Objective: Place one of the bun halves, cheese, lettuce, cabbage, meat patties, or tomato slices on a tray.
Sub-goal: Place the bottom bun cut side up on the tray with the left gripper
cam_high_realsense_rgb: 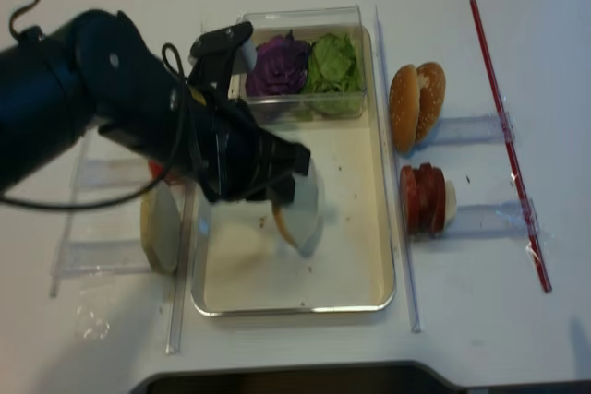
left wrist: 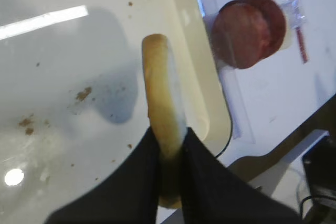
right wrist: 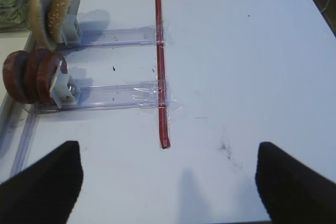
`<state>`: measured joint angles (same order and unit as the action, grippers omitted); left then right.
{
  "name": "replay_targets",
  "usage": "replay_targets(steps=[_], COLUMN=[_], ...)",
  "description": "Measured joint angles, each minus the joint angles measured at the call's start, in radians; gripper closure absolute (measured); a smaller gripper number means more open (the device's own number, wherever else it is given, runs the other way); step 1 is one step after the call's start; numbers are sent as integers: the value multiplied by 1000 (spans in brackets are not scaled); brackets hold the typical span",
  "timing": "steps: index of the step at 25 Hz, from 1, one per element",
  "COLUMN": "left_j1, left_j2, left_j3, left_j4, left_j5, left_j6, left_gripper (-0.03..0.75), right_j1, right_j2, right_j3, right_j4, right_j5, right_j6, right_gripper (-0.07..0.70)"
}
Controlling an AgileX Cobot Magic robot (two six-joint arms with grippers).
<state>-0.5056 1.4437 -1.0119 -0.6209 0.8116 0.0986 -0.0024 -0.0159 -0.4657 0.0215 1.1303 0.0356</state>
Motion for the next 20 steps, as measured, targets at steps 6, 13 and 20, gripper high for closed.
replay_targets(steps=[6,13,20], left_j1=[131,215,216], left_j2=[22,47,131], left_j3=[12,166,213], left_j4=[-290,-603,-701], left_j5=[44,71,78], left_j6=[240,494,588], left_gripper=[623,623,623], right_j1=[0,0,0], right_j2=[0,0,0], right_j3=[0,0,0], right_j4=[0,-2,-2], right_j5=[0,0,0], right_j6=[0,0,0], right_gripper=[-57,-57,-57])
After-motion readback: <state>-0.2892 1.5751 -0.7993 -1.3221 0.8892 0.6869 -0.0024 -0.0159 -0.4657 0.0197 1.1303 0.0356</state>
